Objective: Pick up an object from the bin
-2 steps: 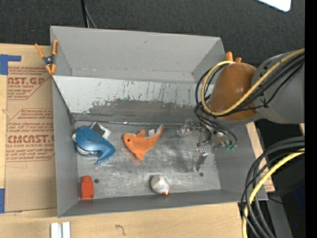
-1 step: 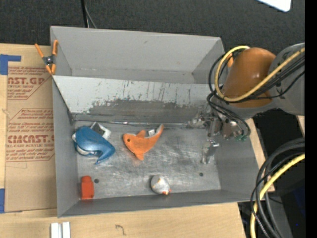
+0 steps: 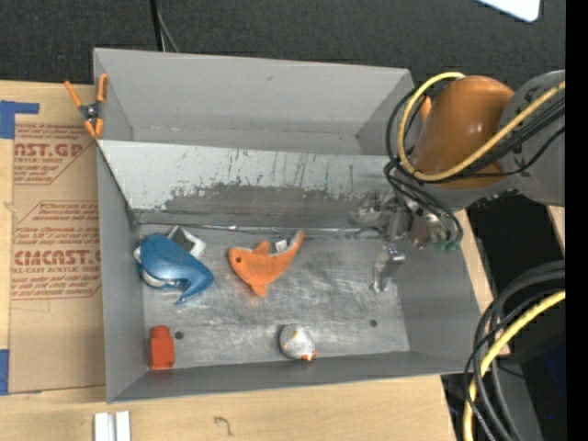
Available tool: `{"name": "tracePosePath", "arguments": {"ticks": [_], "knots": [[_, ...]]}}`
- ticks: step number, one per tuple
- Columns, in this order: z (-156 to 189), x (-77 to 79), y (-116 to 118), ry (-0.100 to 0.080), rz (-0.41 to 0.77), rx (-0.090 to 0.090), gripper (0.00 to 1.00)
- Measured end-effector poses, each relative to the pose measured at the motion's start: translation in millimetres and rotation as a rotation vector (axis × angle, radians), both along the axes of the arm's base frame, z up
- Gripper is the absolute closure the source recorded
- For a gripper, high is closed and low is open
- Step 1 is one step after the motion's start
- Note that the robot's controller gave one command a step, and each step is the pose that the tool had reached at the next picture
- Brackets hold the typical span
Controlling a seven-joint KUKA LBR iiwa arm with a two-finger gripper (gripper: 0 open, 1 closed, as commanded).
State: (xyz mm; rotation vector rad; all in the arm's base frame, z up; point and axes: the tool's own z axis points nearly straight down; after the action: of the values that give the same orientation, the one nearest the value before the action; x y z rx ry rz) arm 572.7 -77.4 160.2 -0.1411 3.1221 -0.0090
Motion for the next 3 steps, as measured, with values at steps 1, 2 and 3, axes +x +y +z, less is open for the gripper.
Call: {"name": "tracePosePath", "arguments": {"ticks": [1,2,3], "knots": [[-6.5,8.8,57.1,0.014,0.180,0.005,1.00],[-6.6,8.7,56.9,0.014,0.180,0.004,0.00],[-6.6,8.7,56.8,0.014,0.179,0.004,0.00]]}}
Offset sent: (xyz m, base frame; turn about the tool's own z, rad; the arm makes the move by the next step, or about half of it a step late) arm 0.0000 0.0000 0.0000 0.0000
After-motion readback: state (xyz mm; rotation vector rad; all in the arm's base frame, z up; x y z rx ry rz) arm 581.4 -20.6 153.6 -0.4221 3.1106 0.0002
